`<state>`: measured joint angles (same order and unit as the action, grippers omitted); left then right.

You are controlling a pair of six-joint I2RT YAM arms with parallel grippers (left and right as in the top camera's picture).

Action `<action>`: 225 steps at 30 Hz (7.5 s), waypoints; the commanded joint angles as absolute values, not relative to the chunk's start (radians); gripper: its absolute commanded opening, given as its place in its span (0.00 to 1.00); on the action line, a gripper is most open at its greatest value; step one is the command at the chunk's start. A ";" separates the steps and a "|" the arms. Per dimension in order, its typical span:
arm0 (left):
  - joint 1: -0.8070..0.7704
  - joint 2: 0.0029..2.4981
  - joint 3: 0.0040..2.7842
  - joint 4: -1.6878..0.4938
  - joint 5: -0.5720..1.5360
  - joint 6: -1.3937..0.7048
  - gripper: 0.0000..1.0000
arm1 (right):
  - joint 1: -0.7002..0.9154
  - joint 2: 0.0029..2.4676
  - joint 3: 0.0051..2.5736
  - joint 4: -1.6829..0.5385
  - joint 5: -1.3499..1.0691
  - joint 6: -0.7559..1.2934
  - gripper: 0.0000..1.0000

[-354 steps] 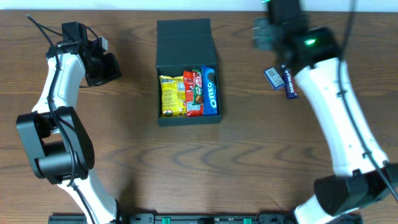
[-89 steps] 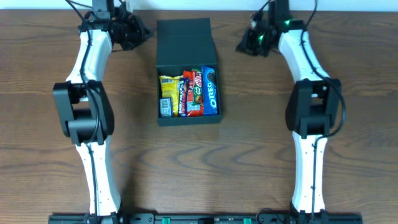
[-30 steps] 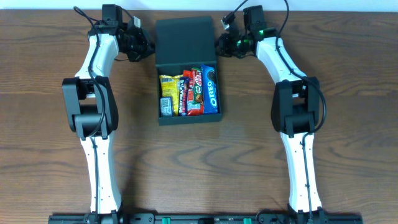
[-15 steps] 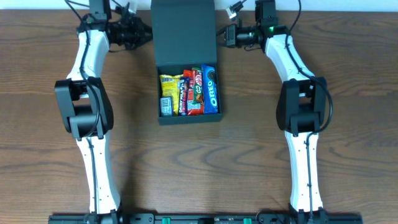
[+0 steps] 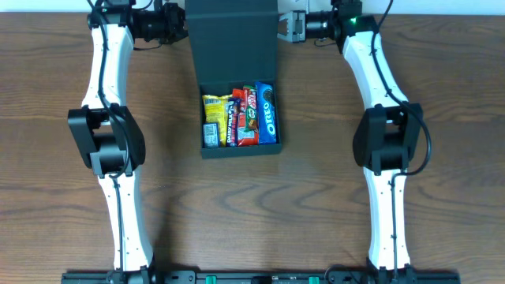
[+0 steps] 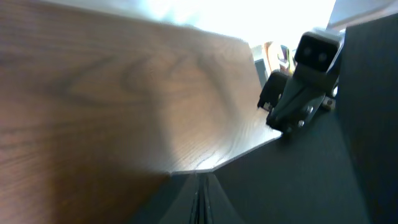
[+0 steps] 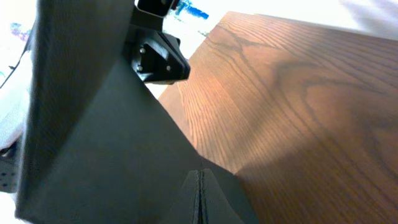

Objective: Pack container

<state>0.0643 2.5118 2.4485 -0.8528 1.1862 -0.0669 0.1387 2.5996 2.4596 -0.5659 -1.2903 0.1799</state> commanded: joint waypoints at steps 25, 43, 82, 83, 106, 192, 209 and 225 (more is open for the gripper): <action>-0.015 2.247 2.555 -1.536 0.778 0.683 0.06 | 0.267 2.257 2.486 -1.417 -0.654 -0.556 0.01; -0.005 2.159 2.555 -1.618 0.598 0.749 0.06 | 0.268 2.216 2.486 -1.514 -0.628 -0.590 0.02; 0.259 1.429 1.962 -1.074 0.688 0.659 0.95 | 0.255 1.386 1.597 -0.680 -0.340 -0.484 0.99; 0.247 1.367 1.856 -1.011 0.688 0.659 0.95 | 0.254 1.298 1.489 -0.612 -0.310 -0.506 0.99; 0.104 1.043 1.139 -0.791 0.669 0.621 0.95 | 0.254 0.777 0.743 -0.658 -0.233 -0.284 0.99; 0.043 0.005 0.115 -0.389 -0.191 -0.266 0.95 | 0.254 0.936 0.742 -0.700 -0.233 -0.284 0.99; 0.043 0.005 0.115 -0.389 -0.191 -0.266 0.95 | 0.253 0.460 0.581 -0.706 -0.212 -0.217 0.99; 0.043 0.005 0.115 -0.389 -0.191 -0.266 0.95 | 0.232 0.005 0.160 -0.667 -0.156 -0.038 0.99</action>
